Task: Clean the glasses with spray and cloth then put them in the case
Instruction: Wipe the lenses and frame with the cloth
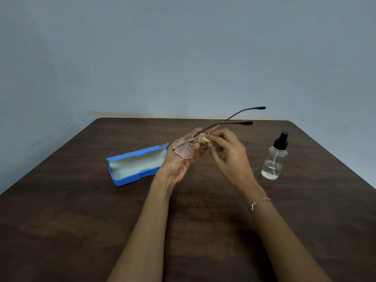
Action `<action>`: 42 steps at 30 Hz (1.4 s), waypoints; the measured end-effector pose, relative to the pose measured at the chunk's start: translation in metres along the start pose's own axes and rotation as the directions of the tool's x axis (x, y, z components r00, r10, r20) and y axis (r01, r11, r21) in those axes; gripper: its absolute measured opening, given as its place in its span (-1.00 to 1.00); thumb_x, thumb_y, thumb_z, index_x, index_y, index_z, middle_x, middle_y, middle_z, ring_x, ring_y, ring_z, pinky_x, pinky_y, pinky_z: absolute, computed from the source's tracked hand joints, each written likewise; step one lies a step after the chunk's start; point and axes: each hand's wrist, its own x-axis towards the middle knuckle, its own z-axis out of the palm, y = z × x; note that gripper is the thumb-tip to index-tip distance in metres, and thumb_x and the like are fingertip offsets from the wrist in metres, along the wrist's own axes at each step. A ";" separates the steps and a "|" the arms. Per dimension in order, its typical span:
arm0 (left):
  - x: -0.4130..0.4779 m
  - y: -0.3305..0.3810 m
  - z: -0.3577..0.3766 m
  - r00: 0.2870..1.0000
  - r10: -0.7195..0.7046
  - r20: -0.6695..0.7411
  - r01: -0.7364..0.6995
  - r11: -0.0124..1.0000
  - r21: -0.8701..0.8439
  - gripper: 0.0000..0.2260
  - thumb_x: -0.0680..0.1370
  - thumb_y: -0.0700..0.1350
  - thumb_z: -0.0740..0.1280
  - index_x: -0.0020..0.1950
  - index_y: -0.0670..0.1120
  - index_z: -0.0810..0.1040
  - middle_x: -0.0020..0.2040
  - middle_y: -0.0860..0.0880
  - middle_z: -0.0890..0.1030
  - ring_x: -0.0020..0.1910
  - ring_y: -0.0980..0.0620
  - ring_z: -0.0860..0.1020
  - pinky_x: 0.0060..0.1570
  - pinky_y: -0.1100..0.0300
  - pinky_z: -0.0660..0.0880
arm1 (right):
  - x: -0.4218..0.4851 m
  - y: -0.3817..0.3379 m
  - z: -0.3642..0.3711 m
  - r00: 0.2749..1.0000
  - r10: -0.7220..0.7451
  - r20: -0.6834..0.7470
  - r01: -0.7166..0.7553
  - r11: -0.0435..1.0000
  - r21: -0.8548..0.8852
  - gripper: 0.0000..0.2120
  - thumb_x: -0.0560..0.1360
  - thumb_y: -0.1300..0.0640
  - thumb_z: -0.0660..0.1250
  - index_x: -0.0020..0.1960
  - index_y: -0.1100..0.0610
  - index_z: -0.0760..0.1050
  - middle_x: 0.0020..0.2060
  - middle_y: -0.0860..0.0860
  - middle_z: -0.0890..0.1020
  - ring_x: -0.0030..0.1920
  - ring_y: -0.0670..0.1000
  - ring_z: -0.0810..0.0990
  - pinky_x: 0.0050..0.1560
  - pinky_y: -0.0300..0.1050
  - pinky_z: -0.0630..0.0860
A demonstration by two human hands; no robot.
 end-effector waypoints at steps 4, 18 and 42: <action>-0.002 -0.003 0.002 0.998 -0.056 0.016 0.056 0.998 0.028 -0.73 0.40 -0.36 0.30 0.00 -0.11 0.66 -0.18 -0.06 0.67 -0.14 0.04 0.65 -0.08 0.14 0.61 | 0.000 0.002 0.004 0.999 0.038 -0.019 -0.039 0.998 -0.045 -0.74 0.49 0.37 0.28 0.15 0.23 0.57 0.01 0.08 0.52 0.05 -0.02 0.49 0.05 -0.24 0.45; -0.004 -0.004 0.004 0.996 -0.083 -0.018 0.084 0.993 0.086 -0.75 0.41 -0.28 0.35 0.07 -0.14 0.59 -0.07 -0.08 0.65 -0.09 0.02 0.62 -0.10 0.20 0.59 | 0.000 -0.003 0.004 0.985 0.088 -0.150 -0.081 0.995 0.054 -0.79 0.44 0.33 0.40 0.07 0.21 0.61 -0.03 0.05 0.64 -0.01 -0.10 0.59 0.06 -0.33 0.48; -0.001 -0.007 -0.001 0.994 -0.098 -0.041 0.098 0.995 0.010 -0.55 0.34 -0.11 0.50 0.19 -0.15 0.53 0.00 -0.08 0.66 0.04 -0.01 0.62 -0.02 0.18 0.58 | -0.001 0.000 0.009 0.991 0.073 -0.110 -0.077 0.997 -0.025 -0.78 0.45 0.32 0.38 0.08 0.16 0.62 -0.14 0.03 0.54 -0.13 -0.04 0.53 -0.13 -0.29 0.49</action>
